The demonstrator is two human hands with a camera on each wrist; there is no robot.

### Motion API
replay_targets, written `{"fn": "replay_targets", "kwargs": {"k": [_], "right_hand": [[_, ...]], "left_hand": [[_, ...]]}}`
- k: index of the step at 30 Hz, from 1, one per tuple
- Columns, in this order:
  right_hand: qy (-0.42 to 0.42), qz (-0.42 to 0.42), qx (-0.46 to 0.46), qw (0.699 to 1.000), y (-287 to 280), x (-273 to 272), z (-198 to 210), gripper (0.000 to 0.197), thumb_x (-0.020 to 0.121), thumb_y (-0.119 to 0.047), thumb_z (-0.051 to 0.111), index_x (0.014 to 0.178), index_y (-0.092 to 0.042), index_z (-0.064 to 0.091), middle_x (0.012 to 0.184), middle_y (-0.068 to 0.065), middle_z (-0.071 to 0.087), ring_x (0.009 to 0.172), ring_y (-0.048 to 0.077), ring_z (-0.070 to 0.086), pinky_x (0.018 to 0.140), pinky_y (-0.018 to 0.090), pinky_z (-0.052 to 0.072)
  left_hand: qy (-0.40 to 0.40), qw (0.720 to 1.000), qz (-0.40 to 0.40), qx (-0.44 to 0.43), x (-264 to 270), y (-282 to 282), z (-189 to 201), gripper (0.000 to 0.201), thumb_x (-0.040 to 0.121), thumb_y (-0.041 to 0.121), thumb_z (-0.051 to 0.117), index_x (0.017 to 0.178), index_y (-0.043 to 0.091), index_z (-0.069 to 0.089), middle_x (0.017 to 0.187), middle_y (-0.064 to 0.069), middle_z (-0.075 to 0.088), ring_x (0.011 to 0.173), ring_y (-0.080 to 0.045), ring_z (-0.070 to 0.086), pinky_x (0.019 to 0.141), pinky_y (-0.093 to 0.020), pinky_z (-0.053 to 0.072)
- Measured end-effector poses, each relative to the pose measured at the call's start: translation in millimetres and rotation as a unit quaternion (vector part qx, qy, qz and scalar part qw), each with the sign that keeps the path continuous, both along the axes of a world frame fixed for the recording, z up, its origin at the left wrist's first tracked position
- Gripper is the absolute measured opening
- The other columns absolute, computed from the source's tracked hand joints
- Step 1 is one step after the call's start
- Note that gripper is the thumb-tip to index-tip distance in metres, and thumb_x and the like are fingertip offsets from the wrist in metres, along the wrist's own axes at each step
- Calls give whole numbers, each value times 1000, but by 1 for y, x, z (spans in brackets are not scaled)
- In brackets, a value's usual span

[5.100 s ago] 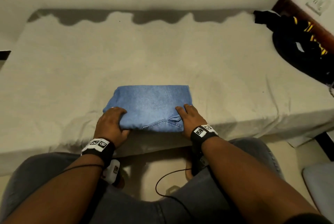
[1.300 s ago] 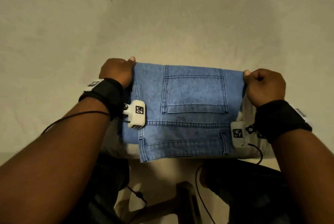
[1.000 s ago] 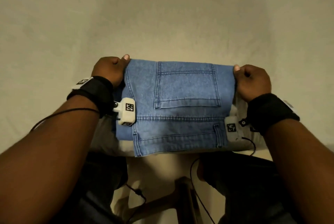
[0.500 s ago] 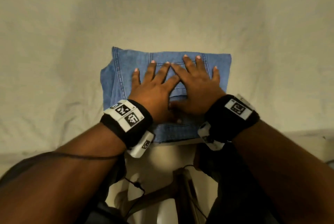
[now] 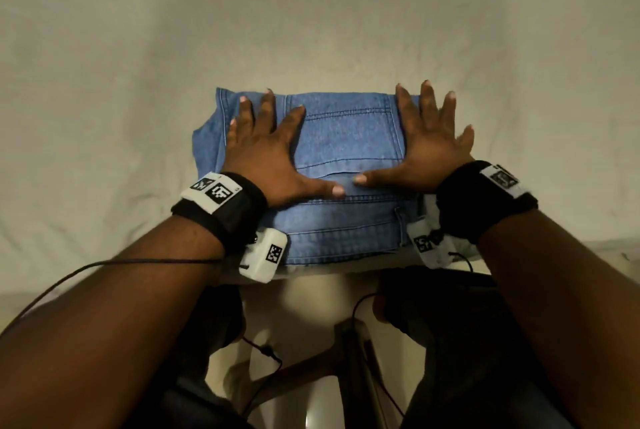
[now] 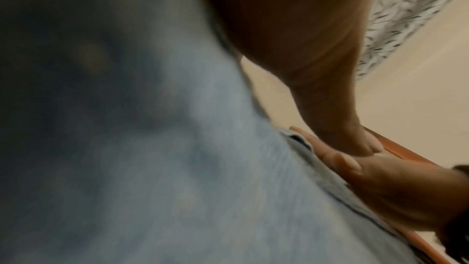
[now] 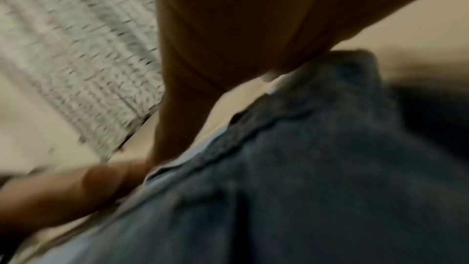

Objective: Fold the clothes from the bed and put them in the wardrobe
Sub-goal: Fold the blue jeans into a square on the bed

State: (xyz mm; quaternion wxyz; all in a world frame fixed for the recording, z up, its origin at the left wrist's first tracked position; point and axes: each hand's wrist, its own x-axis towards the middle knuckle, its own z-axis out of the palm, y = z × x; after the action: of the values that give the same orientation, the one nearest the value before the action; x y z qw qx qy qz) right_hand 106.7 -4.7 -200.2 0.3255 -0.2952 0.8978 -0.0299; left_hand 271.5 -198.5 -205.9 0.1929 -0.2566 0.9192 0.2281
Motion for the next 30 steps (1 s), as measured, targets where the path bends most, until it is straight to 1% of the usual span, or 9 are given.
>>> {"fn": "replay_targets", "kwargs": {"k": [4, 8, 12, 16, 18, 21, 26, 28, 30], "right_hand": [[83, 147, -75, 983, 4, 53, 1, 154, 39, -101, 60, 157, -40, -16, 165, 1, -27, 152, 38, -20, 113, 75, 0], [102, 214, -74, 969, 26, 85, -30, 150, 37, -97, 64, 161, -35, 6, 170, 8, 6, 155, 39, 1, 110, 77, 14], [31, 174, -33, 984, 29, 58, -23, 153, 31, -99, 58, 155, -48, -16, 167, -6, -21, 154, 28, -19, 112, 74, 6], [-14, 165, -13, 986, 31, 38, -15, 146, 37, -103, 57, 152, -54, -19, 163, -12, -30, 152, 20, -26, 119, 68, 3], [-3, 134, -54, 989, 32, 30, -15, 143, 39, -109, 43, 157, -46, -7, 166, -3, -23, 154, 23, -20, 123, 61, 8], [25, -27, -143, 989, 32, 20, -20, 134, 51, -99, 49, 161, -32, 12, 167, 14, -2, 155, 29, 3, 126, 47, 12], [-94, -321, -237, 912, 30, -2, -34, 107, 67, -67, 83, 152, -20, 39, 143, 7, 57, 126, 22, 59, 110, 44, 46], [-195, -370, -290, 861, 26, -2, -37, 75, 67, -49, 90, 126, -10, 65, 119, 8, 73, 105, 26, 72, 101, 50, 53], [-260, -413, -313, 815, 18, 3, -32, 46, 80, -22, 82, 119, -1, 69, 110, 14, 75, 97, 32, 74, 96, 53, 56]], "left_hand": [[11, 989, -145, -30, 30, 37, 6, 152, 38, 101, 60, 156, 44, -18, 166, 0, -26, 150, -35, -29, 118, -67, -11], [28, 973, -198, -114, 67, 54, -25, 150, 43, 85, 77, 160, 40, -5, 171, -3, -2, 156, -35, -1, 121, -63, 3], [78, 978, -161, -110, 82, 38, -33, 141, 44, 80, 79, 160, 42, 10, 170, -4, 7, 155, -36, 7, 120, -62, 13], [26, 987, -151, -39, 84, 25, -18, 132, 45, 102, 56, 158, 48, 14, 171, 3, -1, 157, -27, -4, 120, -65, -3], [61, 994, -83, 26, 81, 14, -10, 108, 54, 105, 41, 148, 52, 36, 169, 9, 10, 157, -17, 4, 118, -68, -8], [211, 974, 43, 68, 80, -7, -12, 68, 72, 87, 56, 115, 36, 69, 151, 1, 49, 144, -18, 40, 120, -58, 22], [157, 947, 272, 60, 80, -44, -19, 114, 60, 75, 79, 152, 27, 33, 158, -10, 31, 147, -25, 30, 120, -37, 29], [160, 894, 384, 165, 76, -54, -12, 121, 63, 58, 90, 157, 20, 24, 152, 1, 41, 132, -16, 48, 102, -25, 44], [144, 836, 450, 278, 72, -60, -3, 101, 66, 43, 93, 147, 8, 45, 139, 0, 58, 109, -14, 63, 82, -22, 51]]}}
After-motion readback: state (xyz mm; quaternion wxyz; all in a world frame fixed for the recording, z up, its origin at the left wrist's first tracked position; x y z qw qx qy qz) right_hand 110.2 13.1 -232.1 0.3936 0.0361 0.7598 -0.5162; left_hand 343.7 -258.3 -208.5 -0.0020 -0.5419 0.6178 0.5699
